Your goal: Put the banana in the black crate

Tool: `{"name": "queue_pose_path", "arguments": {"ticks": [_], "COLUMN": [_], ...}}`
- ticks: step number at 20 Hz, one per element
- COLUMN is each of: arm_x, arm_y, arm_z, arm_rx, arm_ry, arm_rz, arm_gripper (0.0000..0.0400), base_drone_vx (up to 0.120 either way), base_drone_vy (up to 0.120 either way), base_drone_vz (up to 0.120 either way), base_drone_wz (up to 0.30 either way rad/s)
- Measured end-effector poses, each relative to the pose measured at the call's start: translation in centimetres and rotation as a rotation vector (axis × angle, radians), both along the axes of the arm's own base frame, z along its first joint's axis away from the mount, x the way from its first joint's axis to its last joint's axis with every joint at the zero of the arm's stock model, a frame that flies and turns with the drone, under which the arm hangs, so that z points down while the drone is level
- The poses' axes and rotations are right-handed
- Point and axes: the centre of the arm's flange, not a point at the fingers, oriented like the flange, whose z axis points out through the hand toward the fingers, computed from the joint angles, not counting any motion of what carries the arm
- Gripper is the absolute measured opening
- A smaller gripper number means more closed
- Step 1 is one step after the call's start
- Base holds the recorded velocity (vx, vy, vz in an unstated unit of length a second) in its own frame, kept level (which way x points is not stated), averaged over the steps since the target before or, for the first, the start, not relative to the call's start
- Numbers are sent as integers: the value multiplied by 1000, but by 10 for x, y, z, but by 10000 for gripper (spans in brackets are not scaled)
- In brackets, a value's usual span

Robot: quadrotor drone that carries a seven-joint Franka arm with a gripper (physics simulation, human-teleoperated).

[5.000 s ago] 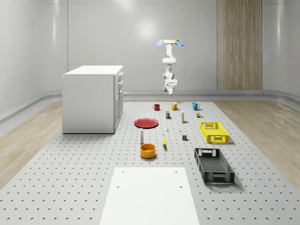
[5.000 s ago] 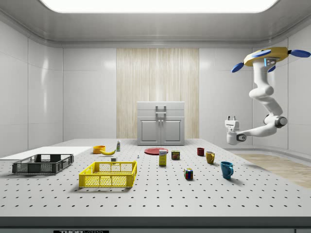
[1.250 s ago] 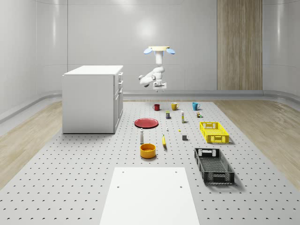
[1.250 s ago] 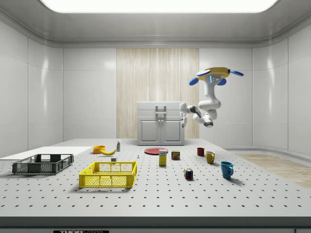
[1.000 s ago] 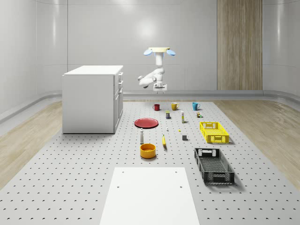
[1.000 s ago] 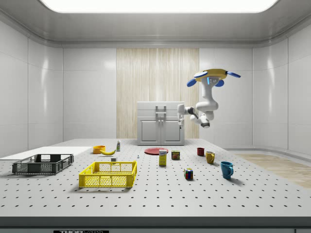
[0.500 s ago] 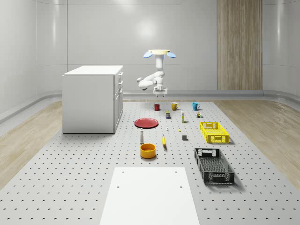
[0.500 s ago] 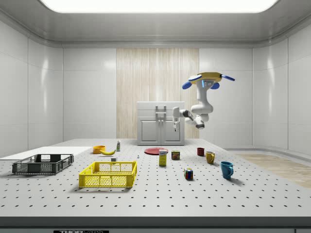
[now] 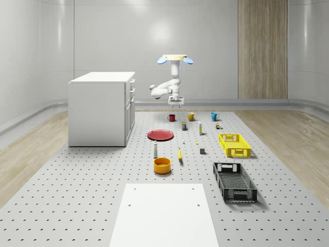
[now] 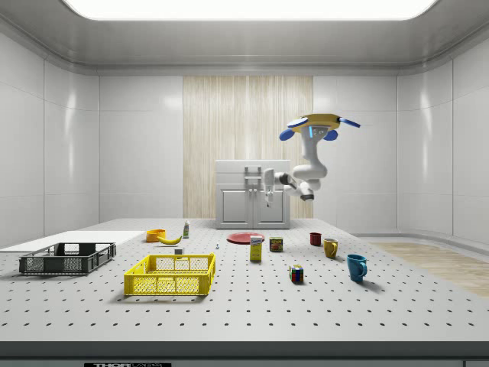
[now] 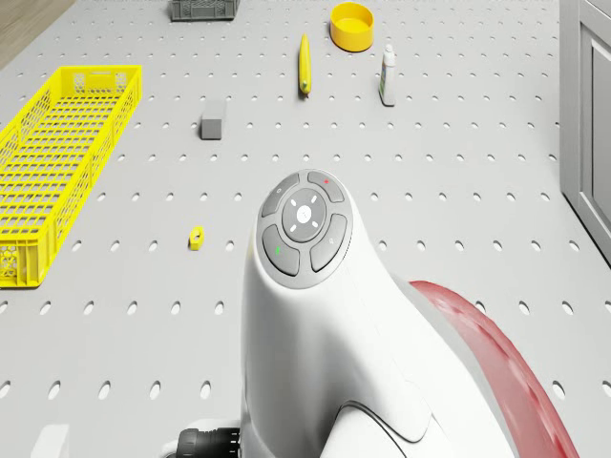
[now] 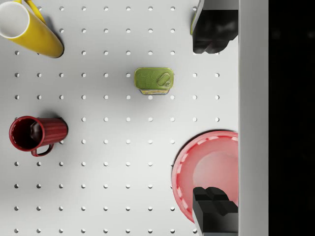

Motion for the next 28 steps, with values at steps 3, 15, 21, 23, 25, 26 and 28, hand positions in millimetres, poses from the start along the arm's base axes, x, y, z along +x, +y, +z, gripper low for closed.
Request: {"name": "queue_pose_path", "arguments": {"ticks": [3,15,21,23,25,26,28], "arm_x": [0,0,0,0,0,0,0], "arm_y": [0,0,0,0,0,0,0], "arm_z": [0,0,0,0,0,0,0], "arm_rx": [0,-1,-1,-1,-1,-1,-1], "arm_ry": [0,0,0,0,0,0,0], "arm_rz": [0,0,0,0,0,0,0], "arm_gripper": [400,400,400,400,400,400,400], "base_drone_vx": [120,120,120,120,120,120,120], "base_drone_vy": [0,0,0,0,0,0,0], "base_drone_vz": [-120,-17,0,0,0,0,0], "base_drone_wz": [0,0,0,0,0,0,0]}}
